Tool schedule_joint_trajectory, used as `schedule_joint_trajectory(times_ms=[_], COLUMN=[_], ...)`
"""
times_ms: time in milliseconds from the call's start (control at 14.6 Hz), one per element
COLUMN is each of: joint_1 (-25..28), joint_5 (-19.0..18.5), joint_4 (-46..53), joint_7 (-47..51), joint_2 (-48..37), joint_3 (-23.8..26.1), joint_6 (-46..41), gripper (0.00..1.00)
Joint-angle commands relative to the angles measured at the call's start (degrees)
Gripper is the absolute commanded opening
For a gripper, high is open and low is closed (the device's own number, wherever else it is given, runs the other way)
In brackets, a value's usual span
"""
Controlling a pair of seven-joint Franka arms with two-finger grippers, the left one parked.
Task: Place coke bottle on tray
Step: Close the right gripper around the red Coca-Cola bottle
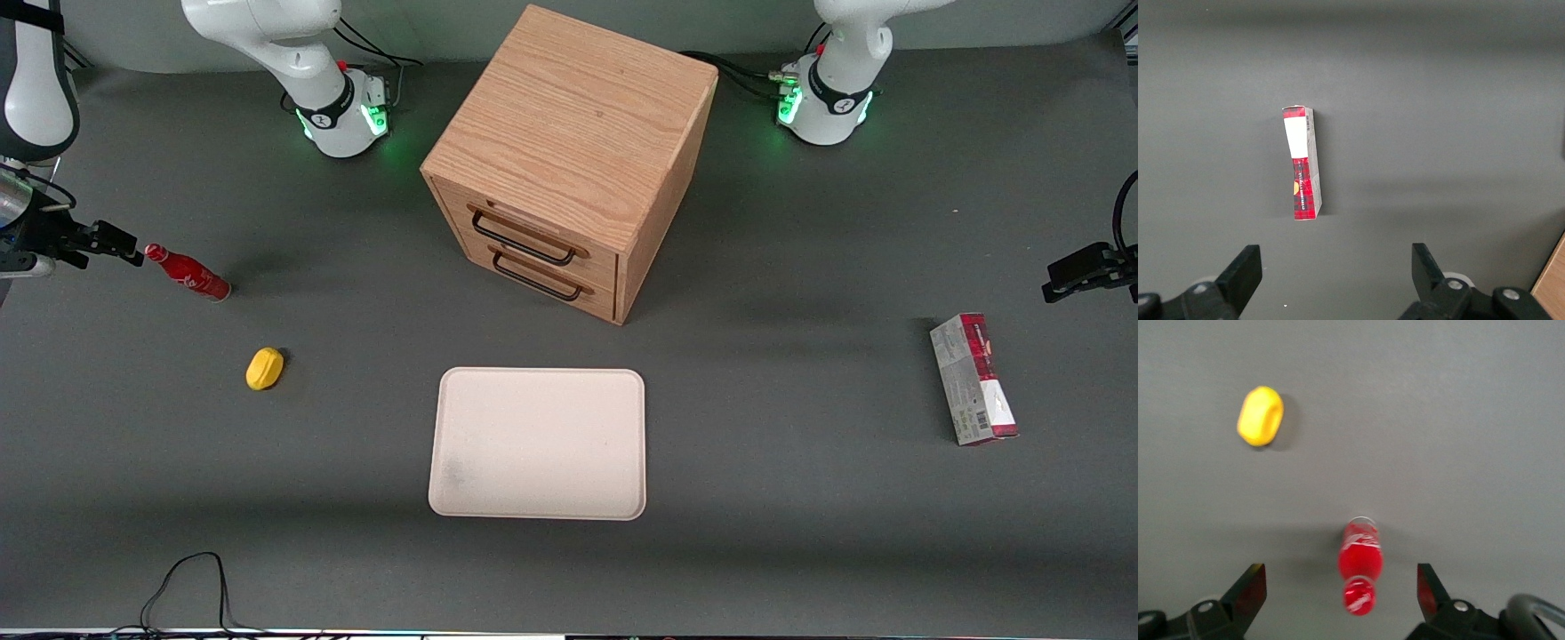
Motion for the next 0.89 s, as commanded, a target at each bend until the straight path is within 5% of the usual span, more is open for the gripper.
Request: schedule_joint_trajectory(times_ms=[0, 821], joint_1=[1.0, 0.5], joint_5=[-1.2, -1.2], joint_4=[-9.4, -14.9], joint_7=[-3.4, -6.8], joint_2=[-3.1, -1.7], joint_3=[-3.5, -5.2], joint_6=[10.5, 17.3], gripper=[1.00, 0.99])
